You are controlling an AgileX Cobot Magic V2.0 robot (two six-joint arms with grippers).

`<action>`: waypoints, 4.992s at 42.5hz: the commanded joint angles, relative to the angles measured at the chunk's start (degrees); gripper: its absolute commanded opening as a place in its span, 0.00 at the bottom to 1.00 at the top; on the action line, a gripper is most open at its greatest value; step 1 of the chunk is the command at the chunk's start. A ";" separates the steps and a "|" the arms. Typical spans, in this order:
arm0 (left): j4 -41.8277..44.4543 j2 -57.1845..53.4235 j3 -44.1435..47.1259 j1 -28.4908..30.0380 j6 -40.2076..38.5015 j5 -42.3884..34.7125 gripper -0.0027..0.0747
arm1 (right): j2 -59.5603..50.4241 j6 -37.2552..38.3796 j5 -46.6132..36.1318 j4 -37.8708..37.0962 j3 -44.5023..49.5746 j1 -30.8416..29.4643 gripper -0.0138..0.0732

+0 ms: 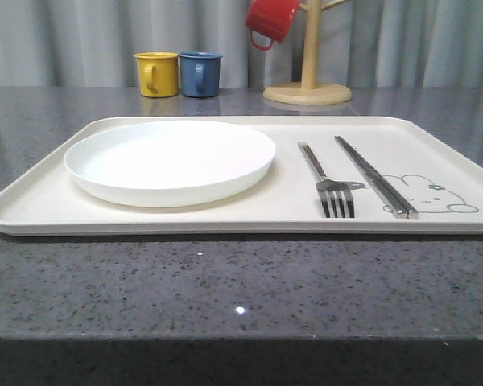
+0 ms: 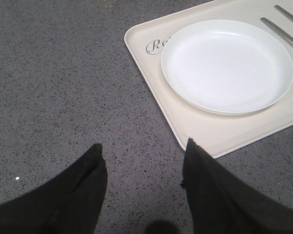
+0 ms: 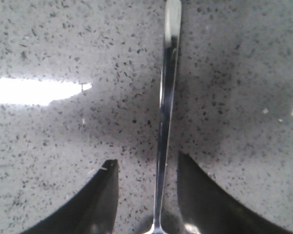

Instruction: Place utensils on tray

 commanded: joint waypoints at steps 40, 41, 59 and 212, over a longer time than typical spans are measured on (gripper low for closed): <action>-0.28 0.15 -1.53 -0.41 -0.49 -4.04 0.49 | 1.45 -0.74 6.40 -2.80 -1.21 -0.33 0.22; -0.28 0.15 -1.53 -0.41 -0.49 -4.04 0.49 | 1.45 -0.74 6.40 -2.80 -1.21 -0.33 0.22; -0.28 0.15 -1.53 -0.41 -0.49 -4.04 0.49 | -5.11 -0.11 6.40 5.95 -1.50 -0.33 0.22; -0.28 0.15 -1.53 -0.41 -0.49 -3.90 0.02 | -70.18 5.10 -10.49 6.17 35.52 20.36 0.08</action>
